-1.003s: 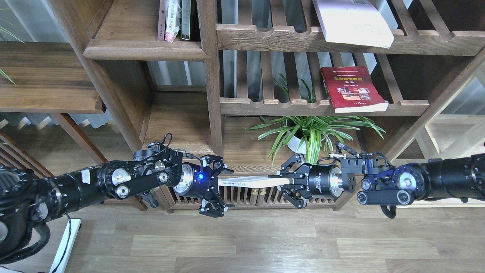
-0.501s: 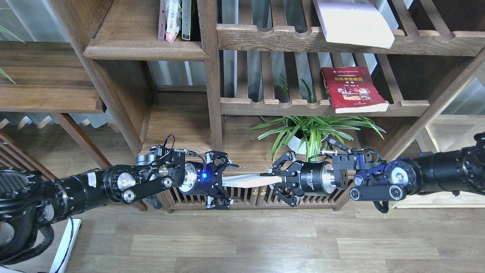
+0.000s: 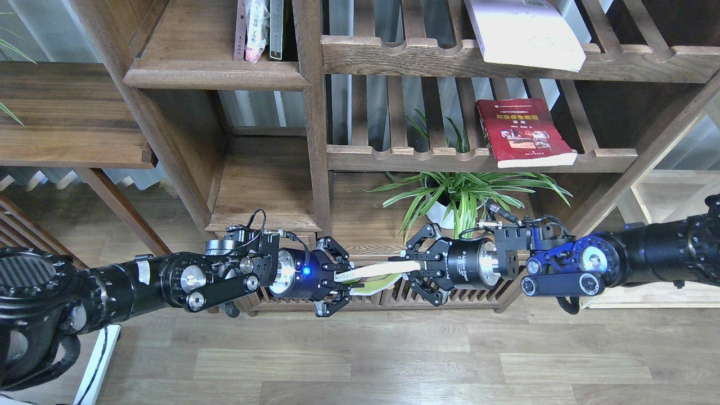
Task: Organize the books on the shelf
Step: 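Open the right gripper, release the paperback to the left gripper, withdraw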
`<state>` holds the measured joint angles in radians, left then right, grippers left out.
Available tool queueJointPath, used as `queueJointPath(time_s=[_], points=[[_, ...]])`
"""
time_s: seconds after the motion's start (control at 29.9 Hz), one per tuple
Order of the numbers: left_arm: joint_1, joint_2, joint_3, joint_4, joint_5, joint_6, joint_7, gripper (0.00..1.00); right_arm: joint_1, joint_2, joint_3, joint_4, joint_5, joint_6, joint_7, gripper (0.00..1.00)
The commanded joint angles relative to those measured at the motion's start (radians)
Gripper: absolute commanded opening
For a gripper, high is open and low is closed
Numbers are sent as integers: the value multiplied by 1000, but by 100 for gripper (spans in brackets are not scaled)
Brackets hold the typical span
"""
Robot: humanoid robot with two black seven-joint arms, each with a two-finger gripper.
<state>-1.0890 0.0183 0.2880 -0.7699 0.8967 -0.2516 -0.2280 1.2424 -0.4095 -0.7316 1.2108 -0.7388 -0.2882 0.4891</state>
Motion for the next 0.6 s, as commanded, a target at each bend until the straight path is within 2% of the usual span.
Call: queueJointPath(time_s=[0.0,0.17,0.23,0.27,0.43,0.47,0.5,0.53,0.57], points=[[-2,-1,0,0,-1,-3,-1,0,0,1,-6,0,-1,0,0,4],[-3,-3,0,0,-2,-5,-1,0,0,-2,-12,-2,1,0,0,5],[-3,-4,0,-2,-2,-5,2,0,0,0,-11,-2,4,0,0,12],[-3,-6,0,-2,-2,-5,4,0,0,1,-11,-4,13,-2,0,24],[-5,-8,0,-3,-2,-5,6,0,-1,8,-6,-2,59,-2,0,64],[-3,-8,0,-3,-2,-3,7,0,-4,14,-5,-4,68,-2,0,76],[-3,-9,0,-3,-2,-3,7,0,-4,17,-5,-4,72,0,0,92],[-3,-11,0,-3,-2,-3,7,0,-4,18,-5,-4,73,1,0,100],[-3,-14,0,-3,-2,-3,7,0,-6,18,-5,-5,75,1,0,100]])
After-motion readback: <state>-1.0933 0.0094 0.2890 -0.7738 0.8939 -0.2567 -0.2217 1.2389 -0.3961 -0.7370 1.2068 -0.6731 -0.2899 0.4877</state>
